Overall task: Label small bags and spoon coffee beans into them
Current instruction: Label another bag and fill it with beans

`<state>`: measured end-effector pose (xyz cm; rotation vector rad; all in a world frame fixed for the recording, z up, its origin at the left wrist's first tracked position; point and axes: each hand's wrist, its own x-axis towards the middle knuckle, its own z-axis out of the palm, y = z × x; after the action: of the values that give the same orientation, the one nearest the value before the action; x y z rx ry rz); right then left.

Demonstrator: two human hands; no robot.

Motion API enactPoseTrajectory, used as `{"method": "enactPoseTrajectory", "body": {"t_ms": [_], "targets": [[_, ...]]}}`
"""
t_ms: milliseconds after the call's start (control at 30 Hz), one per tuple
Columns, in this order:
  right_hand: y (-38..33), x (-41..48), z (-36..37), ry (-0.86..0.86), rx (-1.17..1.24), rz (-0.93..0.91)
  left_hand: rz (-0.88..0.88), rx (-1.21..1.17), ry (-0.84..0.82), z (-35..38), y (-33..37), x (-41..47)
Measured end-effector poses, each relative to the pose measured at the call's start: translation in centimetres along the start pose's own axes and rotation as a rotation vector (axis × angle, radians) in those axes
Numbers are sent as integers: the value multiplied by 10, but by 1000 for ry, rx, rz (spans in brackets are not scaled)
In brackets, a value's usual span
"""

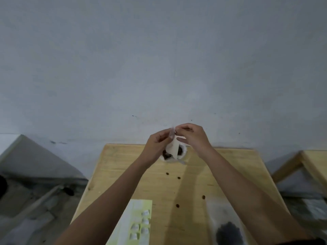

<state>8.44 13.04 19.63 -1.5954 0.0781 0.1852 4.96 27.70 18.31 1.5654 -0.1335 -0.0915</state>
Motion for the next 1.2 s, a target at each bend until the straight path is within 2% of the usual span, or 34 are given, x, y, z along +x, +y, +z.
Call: {"method": "enactPoseTrajectory", "body": {"t_ms": [167, 400, 633, 767, 967, 1200], "targets": [[-9, 7, 23, -15, 105, 46, 51, 42, 68, -17, -6, 2], [-14, 8, 33, -5, 77, 26, 55, -3, 133, -22, -8, 9], [-11, 7, 34, -41, 218, 40, 48, -53, 88, -27, -11, 12], [-8, 7, 38, 31, 179, 32, 46, -33, 112, -26, -15, 13], [-10, 11, 47, 142, -137, -103, 141, 188, 239, -18, -19, 16], [-8, 17, 45, 135, -134, -30, 211, 525, 276, -33, -19, 23]]}}
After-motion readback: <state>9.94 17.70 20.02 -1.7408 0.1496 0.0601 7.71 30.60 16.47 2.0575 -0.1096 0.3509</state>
